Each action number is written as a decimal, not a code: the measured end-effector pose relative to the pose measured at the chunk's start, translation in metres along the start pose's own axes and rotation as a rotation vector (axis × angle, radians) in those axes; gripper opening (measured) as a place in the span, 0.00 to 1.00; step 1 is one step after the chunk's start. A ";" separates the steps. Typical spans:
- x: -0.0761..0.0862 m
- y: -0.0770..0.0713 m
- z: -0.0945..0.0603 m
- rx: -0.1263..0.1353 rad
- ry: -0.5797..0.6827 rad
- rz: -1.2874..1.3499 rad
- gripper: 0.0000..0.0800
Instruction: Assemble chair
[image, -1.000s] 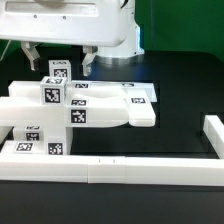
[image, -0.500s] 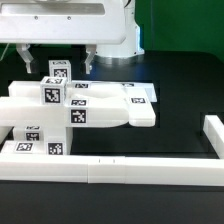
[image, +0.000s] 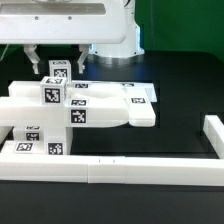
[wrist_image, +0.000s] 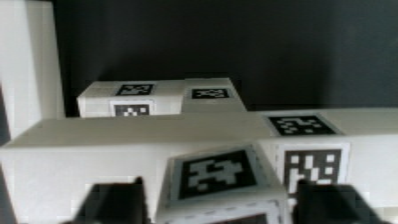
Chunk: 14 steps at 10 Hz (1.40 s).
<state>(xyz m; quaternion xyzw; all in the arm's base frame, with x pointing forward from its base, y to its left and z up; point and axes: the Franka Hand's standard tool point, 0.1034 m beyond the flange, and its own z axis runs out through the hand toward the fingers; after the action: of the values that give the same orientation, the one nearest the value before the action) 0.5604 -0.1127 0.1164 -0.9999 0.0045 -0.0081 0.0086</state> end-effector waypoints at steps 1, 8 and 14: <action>0.000 0.000 0.000 0.000 0.000 0.000 0.35; -0.001 0.001 0.000 0.011 -0.001 0.459 0.35; -0.001 0.002 0.001 0.025 -0.003 0.915 0.36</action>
Offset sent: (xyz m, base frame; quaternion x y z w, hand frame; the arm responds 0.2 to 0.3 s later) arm 0.0000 0.0000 0.0000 0.0000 0.0000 0.1296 0.9916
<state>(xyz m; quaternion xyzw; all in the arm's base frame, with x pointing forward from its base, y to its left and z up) 0.5597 -0.1145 0.1157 -0.8950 0.4454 -0.0019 0.0235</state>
